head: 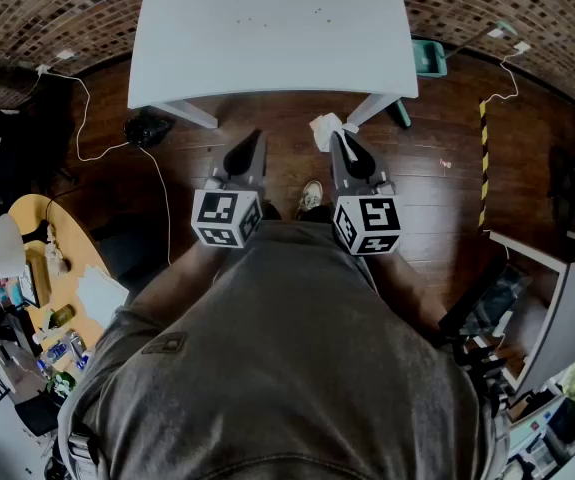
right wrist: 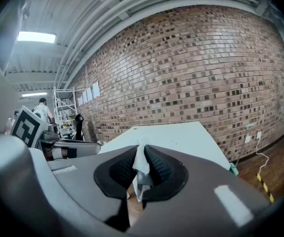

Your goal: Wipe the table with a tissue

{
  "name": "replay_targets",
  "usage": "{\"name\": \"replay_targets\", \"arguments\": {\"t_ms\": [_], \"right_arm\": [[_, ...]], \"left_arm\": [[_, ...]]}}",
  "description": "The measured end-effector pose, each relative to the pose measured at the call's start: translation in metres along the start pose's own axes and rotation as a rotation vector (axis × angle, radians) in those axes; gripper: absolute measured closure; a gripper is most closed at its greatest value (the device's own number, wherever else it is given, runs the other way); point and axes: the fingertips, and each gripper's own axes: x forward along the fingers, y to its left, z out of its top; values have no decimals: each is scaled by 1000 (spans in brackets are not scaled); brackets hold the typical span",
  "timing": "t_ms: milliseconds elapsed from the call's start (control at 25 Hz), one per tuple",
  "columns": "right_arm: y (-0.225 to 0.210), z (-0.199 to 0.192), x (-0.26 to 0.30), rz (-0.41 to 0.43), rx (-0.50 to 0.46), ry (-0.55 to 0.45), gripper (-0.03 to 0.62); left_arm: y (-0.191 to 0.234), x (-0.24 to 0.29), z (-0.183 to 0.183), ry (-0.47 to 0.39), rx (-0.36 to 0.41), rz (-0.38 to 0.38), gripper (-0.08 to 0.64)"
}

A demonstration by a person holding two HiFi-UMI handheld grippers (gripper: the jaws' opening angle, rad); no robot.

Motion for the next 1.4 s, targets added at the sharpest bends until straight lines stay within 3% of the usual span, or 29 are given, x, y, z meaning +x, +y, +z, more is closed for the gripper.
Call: {"name": "replay_targets", "arguments": {"t_ms": [520, 960, 1400], "right_arm": [[-39, 19, 73, 3, -6, 22, 557], [-56, 52, 175, -90, -19, 45, 557], [-61, 64, 239, -170, -4, 81, 557]], "left_arm": [[42, 65, 23, -2, -19, 50, 558], [116, 151, 60, 11, -37, -23, 558], [169, 194, 75, 55, -40, -82, 558]]}}
